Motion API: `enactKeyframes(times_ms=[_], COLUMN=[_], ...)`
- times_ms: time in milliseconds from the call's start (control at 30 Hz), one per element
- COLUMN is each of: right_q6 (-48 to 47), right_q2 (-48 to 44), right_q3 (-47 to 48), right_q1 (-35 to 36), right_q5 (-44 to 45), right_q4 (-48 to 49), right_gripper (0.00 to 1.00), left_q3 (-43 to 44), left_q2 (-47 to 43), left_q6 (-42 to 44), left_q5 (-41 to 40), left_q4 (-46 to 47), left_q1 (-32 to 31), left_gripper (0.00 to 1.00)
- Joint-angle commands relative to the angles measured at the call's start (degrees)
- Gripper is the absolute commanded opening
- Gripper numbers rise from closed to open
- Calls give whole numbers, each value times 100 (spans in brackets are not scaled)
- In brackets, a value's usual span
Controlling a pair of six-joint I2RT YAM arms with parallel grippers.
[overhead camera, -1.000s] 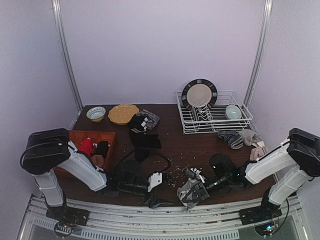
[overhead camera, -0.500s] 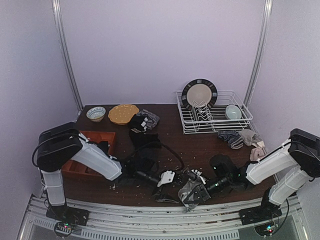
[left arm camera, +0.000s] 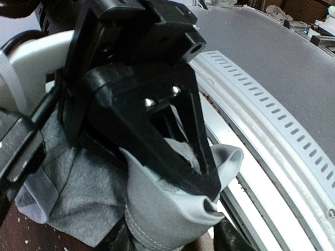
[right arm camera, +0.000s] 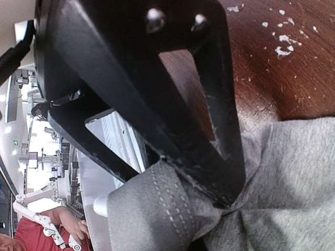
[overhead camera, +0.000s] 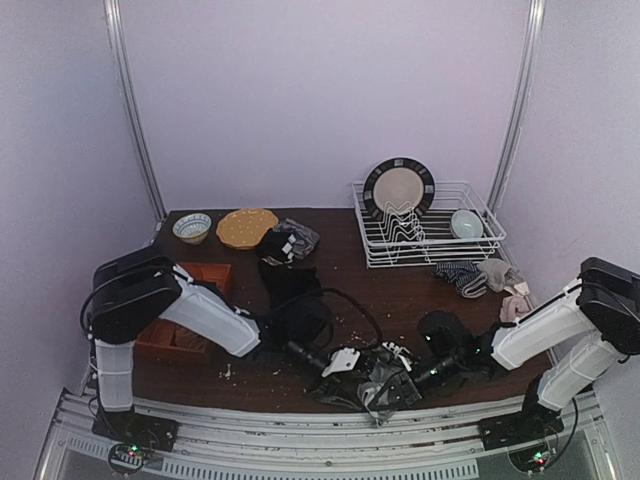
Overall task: Roll the underwear
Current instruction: Roll the underwear at the center of the board.
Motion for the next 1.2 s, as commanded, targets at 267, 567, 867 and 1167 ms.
enactKeyframes(times_ms=[267,567,867,1167], right_q6=[-132,-492,-262,-494], right_q2=[-296,-1815,-3477,-3639], right_q3=[219,910,1023,1340], right_q1=[194,754,1448,1965], right_q5=[362,1946,4073,5511], right_q4=[-564,-3145,-4998,-5338], right_gripper=[17,56,63,57], left_q3=[305,168,268,1471], left_q2=[285,155,12,158], left_q6=[19,-394,-1278,-2530], left_q5=[93,-76,-45,-200], left_q4=[-88,-102,-913,-3054], left_q1=[-5,-5,-9,-19], left_gripper=[0,0,0,0])
